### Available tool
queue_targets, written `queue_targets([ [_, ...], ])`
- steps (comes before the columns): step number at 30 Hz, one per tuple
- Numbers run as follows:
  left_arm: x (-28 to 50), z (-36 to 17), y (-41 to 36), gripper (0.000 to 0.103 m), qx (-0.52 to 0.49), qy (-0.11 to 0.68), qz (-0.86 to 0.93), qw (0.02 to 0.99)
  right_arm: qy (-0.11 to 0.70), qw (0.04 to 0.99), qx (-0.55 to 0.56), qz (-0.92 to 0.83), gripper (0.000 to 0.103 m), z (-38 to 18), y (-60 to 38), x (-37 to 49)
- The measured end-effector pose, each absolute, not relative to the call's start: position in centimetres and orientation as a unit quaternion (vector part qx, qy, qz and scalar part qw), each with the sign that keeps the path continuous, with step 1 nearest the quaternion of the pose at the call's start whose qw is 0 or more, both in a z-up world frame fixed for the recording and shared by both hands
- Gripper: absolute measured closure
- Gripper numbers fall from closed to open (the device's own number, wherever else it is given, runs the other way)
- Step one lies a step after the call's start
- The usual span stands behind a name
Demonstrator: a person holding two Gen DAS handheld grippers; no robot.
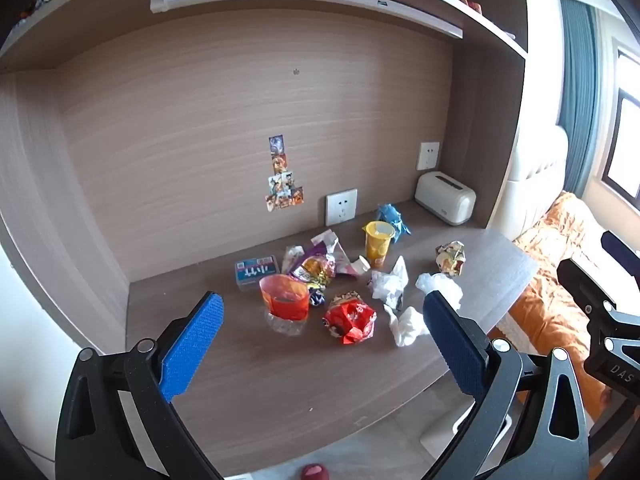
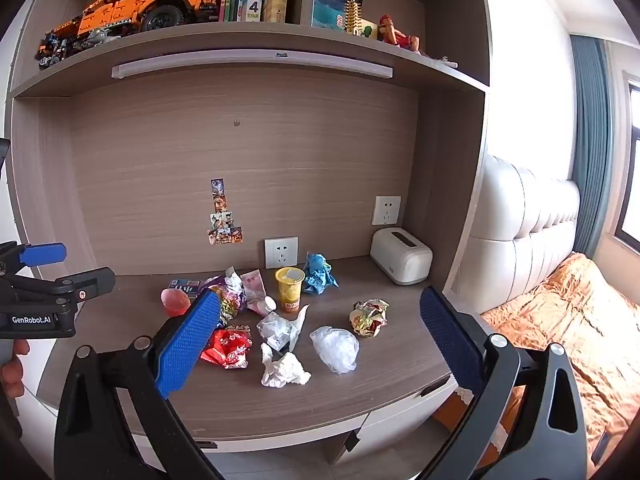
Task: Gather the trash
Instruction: 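Approach the desk trash with both tools open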
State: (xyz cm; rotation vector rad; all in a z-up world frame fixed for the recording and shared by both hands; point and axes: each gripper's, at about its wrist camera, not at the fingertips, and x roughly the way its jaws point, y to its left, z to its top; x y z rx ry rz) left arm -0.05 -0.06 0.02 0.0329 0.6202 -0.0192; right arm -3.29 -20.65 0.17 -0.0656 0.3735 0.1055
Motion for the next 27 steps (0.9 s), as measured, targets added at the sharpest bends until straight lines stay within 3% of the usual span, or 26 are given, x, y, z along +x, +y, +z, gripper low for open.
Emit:
queue_targets([
  [27,0.6,-0.3,0.2,0.005,0.014,0.31,-0.018,0.95,0.198,0.978,-0.014,0.057,0.003,0.0,-20.8,-2.3],
])
